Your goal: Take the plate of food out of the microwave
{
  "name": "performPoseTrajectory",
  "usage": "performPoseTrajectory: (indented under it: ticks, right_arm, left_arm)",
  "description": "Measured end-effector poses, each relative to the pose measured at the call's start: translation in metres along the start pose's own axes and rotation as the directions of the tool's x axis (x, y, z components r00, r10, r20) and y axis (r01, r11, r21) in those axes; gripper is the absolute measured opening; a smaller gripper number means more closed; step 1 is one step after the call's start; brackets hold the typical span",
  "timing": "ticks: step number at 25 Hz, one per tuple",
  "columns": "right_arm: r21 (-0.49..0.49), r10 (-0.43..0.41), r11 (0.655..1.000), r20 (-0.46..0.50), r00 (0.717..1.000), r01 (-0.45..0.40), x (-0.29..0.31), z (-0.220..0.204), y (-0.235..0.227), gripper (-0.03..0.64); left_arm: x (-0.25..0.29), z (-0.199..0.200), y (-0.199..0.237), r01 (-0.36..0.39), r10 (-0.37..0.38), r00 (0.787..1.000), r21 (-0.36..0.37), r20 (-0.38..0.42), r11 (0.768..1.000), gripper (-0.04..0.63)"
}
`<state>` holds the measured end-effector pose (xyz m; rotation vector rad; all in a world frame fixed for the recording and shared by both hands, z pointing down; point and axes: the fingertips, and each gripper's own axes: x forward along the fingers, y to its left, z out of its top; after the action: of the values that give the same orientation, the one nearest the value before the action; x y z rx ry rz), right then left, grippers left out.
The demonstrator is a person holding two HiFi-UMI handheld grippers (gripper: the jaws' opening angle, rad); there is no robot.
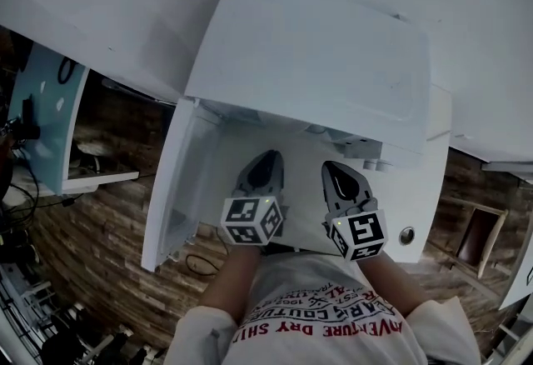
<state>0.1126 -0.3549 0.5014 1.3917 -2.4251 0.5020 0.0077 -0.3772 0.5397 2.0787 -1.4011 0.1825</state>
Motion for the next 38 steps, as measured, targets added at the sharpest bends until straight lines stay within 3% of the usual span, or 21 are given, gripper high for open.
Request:
performPoseTrajectory:
  ticks: [4, 8, 10, 13, 16, 19, 21, 23, 26, 29, 37, 38]
  right_arm:
    - [0.002, 0.024, 1.0, -0.021, 0.999, -0.024, 0.01, -0.007, -0.003, 0.011]
    - [-0.024, 0.035, 0.999, -0.02, 0.999, -0.036, 0.014, -0.006, -0.006, 0.011]
    - [-0.035, 0.037, 0.999, -0.026, 0.999, -0.038, 0.015, -0.007, -0.008, 0.011]
    - [-0.036, 0.041, 0.998, -0.031, 0.999, -0.042, 0.016, -0.008, -0.009, 0.011]
    - [-0.037, 0.049, 0.998, -0.035, 0.998, -0.051, 0.018, -0.01, -0.009, 0.011]
    - [-0.034, 0.048, 0.998, -0.044, 0.998, -0.049, 0.02, -0.013, -0.011, 0.011]
    - [-0.041, 0.034, 0.998, -0.053, 0.998, -0.036, 0.021, -0.016, -0.015, 0.011]
    - [-0.037, 0.018, 0.999, -0.062, 0.998, -0.021, 0.023, -0.019, -0.018, 0.011]
    - [-0.032, 0.007, 0.999, -0.074, 0.997, -0.009, 0.025, -0.022, -0.02, 0.011]
    - [-0.041, 0.008, 0.999, -0.075, 0.997, -0.011, 0.027, -0.02, -0.019, 0.011]
    - [-0.05, 0.015, 0.999, -0.076, 0.997, -0.019, 0.027, -0.019, -0.012, 0.011]
    - [-0.05, 0.013, 0.999, -0.076, 0.997, -0.016, 0.027, -0.019, -0.012, 0.009]
  left_arm:
    - [0.021, -0.005, 0.008, 0.034, -0.036, 0.999, -0.16, -0.006, 0.987, 0.094]
    - [0.034, 0.004, 0.015, 0.081, -0.064, 0.996, -0.344, 0.059, 0.936, 0.124]
    - [0.044, 0.001, 0.024, 0.081, -0.061, 0.996, -0.465, 0.059, 0.881, 0.137]
    - [0.055, -0.007, 0.037, 0.068, -0.046, 0.998, -0.621, 0.051, 0.781, 0.165]
    - [0.063, -0.013, 0.045, 0.061, -0.042, 0.998, -0.699, 0.044, 0.712, 0.179]
    - [0.072, -0.016, 0.051, 0.074, -0.05, 0.997, -0.786, 0.054, 0.614, 0.179]
    - [0.076, -0.016, 0.054, 0.073, -0.043, 0.997, -0.822, 0.059, 0.564, 0.178]
    - [0.079, -0.017, 0.055, 0.067, -0.042, 0.998, -0.832, 0.052, 0.551, 0.175]
    - [0.082, -0.019, 0.054, 0.032, -0.038, 0.999, -0.827, 0.013, 0.561, 0.121]
    - [0.083, -0.02, 0.054, 0.015, -0.04, 0.999, -0.831, -0.008, 0.555, 0.102]
    - [0.078, -0.015, 0.052, 0.039, -0.054, 0.998, -0.865, 0.014, 0.5, 0.068]
    - [0.077, -0.013, 0.051, 0.049, -0.058, 0.998, -0.866, 0.023, 0.498, 0.031]
